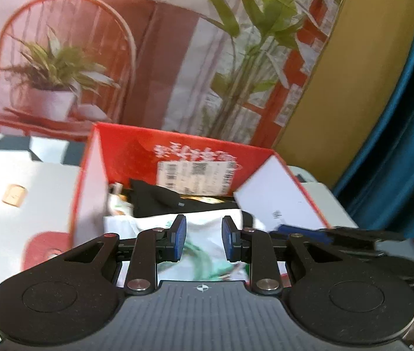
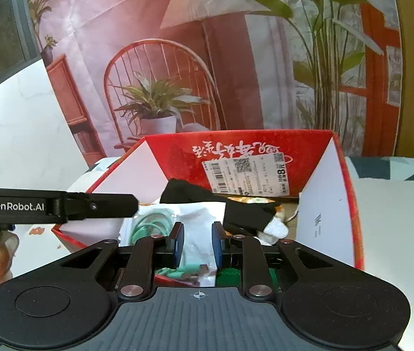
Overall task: Organize soft objects
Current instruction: 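Lower the white bag into the red box and open the left gripper, then move the left gripper down to the black eye mask on the towel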
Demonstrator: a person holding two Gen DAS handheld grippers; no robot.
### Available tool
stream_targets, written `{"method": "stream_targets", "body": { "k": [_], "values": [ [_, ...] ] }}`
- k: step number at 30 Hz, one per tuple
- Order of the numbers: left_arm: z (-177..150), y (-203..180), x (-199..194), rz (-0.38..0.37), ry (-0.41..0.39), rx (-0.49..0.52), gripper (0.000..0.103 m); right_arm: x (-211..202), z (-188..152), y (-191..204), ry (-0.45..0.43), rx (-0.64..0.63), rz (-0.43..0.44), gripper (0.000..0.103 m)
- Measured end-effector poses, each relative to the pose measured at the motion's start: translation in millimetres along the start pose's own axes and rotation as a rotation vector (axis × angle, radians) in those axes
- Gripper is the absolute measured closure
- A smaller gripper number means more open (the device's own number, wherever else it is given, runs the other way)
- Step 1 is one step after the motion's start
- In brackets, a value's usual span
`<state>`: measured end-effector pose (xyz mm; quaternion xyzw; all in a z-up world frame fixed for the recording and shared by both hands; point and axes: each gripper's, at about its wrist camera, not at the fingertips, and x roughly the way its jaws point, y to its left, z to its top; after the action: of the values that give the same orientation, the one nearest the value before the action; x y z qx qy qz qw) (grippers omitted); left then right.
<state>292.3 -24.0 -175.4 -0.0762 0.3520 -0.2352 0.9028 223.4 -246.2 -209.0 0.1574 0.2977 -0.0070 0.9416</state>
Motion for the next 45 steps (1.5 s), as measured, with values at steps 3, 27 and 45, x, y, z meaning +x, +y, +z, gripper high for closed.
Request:
{"method": "stream_targets", "body": {
  "k": [3, 27, 45],
  "values": [
    [2.4, 5.6, -9.2, 0.026, -0.023, -0.006, 0.075, -7.0, 2.1, -4.3, -0.015, -0.004, -0.022, 0.08],
    [-110.6, 23.0, -71.5, 0.124, -0.017, -0.08, 0.074, -79.2, -91.1, 20.2, -0.203, -0.095, -0.032, 0.074],
    [-155.7, 21.5, -59.0, 0.178, 0.051, -0.056, 0.059, -65.4, -149.2, -19.6, -0.05, 0.094, -0.134, 0.061]
  ]
}}
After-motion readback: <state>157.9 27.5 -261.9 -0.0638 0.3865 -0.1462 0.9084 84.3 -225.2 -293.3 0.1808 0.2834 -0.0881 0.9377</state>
